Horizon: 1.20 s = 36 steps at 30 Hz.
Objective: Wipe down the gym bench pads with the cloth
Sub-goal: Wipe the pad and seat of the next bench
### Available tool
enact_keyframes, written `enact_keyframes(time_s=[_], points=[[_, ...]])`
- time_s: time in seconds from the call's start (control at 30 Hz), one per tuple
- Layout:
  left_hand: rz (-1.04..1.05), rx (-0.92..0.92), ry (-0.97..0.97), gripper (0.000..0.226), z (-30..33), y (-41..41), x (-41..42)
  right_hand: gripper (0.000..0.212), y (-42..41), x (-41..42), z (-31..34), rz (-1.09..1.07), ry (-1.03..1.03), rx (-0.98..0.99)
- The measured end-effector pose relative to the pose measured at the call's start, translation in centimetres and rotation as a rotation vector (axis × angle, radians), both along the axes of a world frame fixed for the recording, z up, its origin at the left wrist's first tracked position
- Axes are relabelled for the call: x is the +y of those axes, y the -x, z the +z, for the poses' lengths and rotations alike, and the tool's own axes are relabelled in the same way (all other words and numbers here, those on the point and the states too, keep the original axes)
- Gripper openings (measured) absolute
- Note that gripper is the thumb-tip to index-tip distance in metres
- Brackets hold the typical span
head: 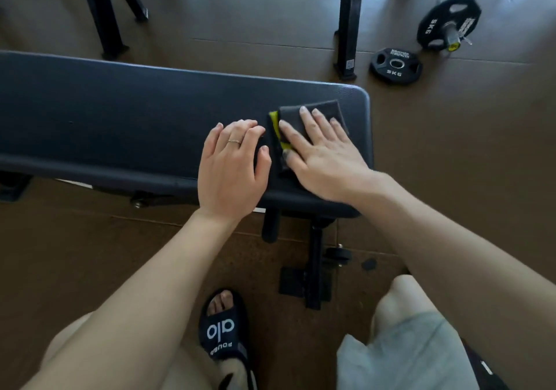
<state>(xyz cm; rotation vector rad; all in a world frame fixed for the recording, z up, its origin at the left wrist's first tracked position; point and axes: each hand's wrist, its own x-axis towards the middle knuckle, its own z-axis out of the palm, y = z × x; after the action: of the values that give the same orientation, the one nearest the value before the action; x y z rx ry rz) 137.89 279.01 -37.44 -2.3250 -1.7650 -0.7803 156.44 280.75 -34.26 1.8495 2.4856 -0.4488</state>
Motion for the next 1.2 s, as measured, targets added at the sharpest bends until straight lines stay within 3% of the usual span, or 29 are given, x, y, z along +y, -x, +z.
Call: enact_keyframes(time_s=[0.17,0.53,0.83,1.07,1.2], points=[[-0.006,-0.084,-0.062,0.030,-0.1,-0.3,0.1,0.059,-1.5,-6.6,0.0,0.059,0.009,0.012],[0.055,-0.113,-0.106,0.027,-0.3,-0.3,0.0,0.067,0.8,2.0,-1.0,-0.075,-0.043,0.017],[0.040,-0.111,-0.119,0.025,-0.4,-0.4,0.1,0.064,-0.4,-5.6,-1.0,0.018,-0.079,0.031],[0.059,-0.109,-0.115,0.026,-0.4,-0.5,-0.1,0.063,-0.2,1.2,-1.0,-0.061,-0.046,0.022],[0.059,-0.111,-0.112,0.025,-0.4,-0.5,0.0,0.059,0.2,-0.1,-0.9,-0.051,-0.065,0.002]])
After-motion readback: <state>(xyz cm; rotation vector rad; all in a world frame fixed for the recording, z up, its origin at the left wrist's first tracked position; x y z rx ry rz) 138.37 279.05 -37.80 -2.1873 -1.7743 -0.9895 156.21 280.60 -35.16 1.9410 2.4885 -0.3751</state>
